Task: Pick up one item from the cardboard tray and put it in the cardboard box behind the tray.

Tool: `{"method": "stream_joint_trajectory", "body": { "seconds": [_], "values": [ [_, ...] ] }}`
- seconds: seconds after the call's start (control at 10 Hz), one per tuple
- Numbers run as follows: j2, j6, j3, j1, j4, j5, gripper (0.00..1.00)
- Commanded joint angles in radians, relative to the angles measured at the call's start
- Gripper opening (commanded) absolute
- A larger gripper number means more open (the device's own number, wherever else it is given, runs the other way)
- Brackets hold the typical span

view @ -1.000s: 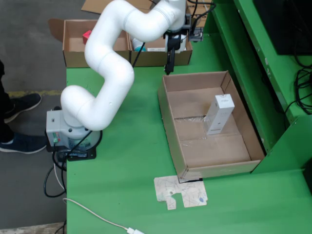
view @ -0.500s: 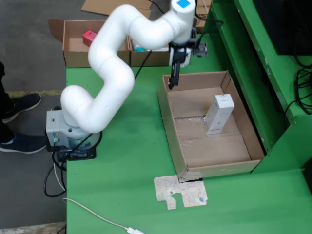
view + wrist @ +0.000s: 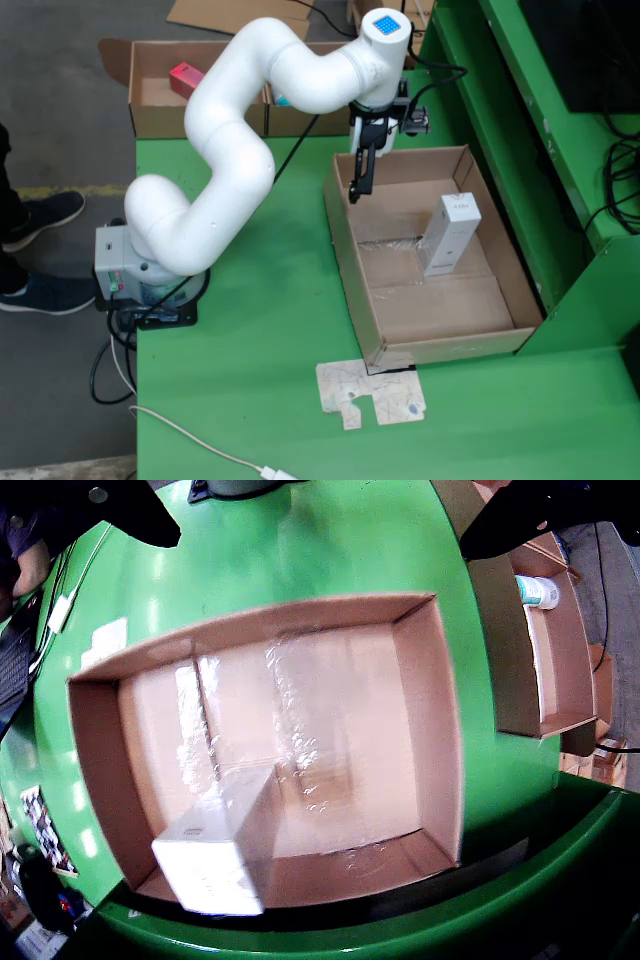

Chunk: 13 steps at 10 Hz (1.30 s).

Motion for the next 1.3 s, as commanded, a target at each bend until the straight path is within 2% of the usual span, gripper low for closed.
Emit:
{"method": "stream_joint_trajectory", "body": {
  "seconds": [0.0, 0.1, 0.2, 0.3, 0.4, 0.6, 0.7, 0.8, 1.2],
  "values": [
    [-0.003, -0.182, 0.021, -0.124, -0.020, -0.052, 1.00],
    [-0.020, -0.237, 0.021, -0.161, -0.024, -0.076, 1.00],
    [-0.020, -0.237, 0.021, -0.161, -0.024, -0.076, 1.00],
    [-0.035, -0.317, 0.022, -0.221, -0.030, -0.089, 1.00],
    [-0.035, -0.317, 0.021, -0.221, -0.030, -0.089, 1.00],
    [-0.025, -0.404, 0.021, -0.285, -0.054, -0.096, 1.00],
    [-0.025, -0.404, 0.021, -0.285, -0.054, -0.096, 1.00],
    [-0.007, -0.448, 0.021, -0.324, -0.095, -0.089, 1.00],
    [-0.007, -0.448, 0.021, -0.324, -0.095, -0.089, 1.00]
  ]
}}
